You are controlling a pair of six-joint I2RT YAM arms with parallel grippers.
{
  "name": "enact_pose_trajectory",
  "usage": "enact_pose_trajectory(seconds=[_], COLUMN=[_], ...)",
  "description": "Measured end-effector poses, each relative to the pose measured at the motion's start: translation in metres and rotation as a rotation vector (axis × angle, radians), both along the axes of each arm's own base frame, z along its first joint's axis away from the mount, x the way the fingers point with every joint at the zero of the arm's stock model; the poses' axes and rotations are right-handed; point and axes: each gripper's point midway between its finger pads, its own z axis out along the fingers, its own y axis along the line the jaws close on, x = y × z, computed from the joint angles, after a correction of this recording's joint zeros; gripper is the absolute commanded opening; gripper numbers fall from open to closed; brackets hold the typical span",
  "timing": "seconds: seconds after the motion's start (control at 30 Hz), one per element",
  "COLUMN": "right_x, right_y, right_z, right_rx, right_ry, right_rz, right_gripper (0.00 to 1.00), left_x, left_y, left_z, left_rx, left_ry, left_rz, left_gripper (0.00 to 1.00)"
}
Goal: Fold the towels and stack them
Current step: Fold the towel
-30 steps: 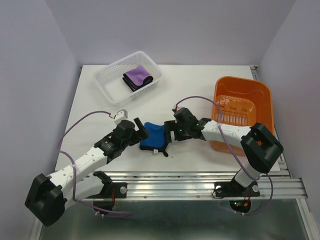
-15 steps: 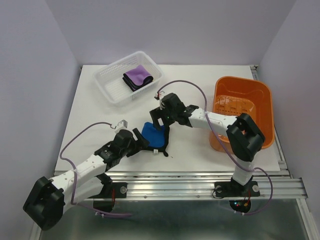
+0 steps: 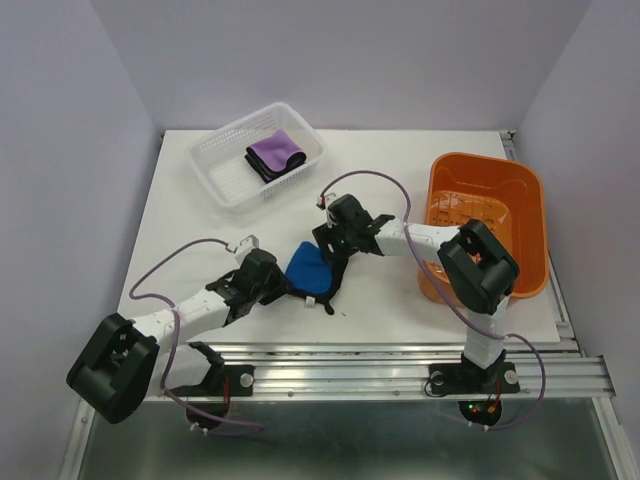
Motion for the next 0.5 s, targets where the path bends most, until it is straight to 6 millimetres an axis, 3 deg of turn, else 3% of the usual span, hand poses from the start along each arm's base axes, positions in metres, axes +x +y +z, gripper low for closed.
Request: enact_pose_trajectory(seconds=[0.07,0.2,0.5], right_x=[-0.009,-0.027,-0.071], right_y=[-0.009,-0.019,-0.031], right_z=[-0.010,-0.009,-0.007], right_rx=[-0.006,0.035,0.164], right_ry=[0.020,0.047,0.148], right_rz=[-0.013,-0.037,-0.127], right_gripper=[0.68,0.64,0.62], left_x=[0.009,0.028,0.075], left_y=[0.002,0.004,-0.008], left_z=[0.001,0.003,0.033], left_rx=[0.020,0.071,0.130], left_ry=[-0.001,-0.012,-0.115], left_rz=[0.015,0.023,-0.027], left_gripper=[0.47,0.48,0.54])
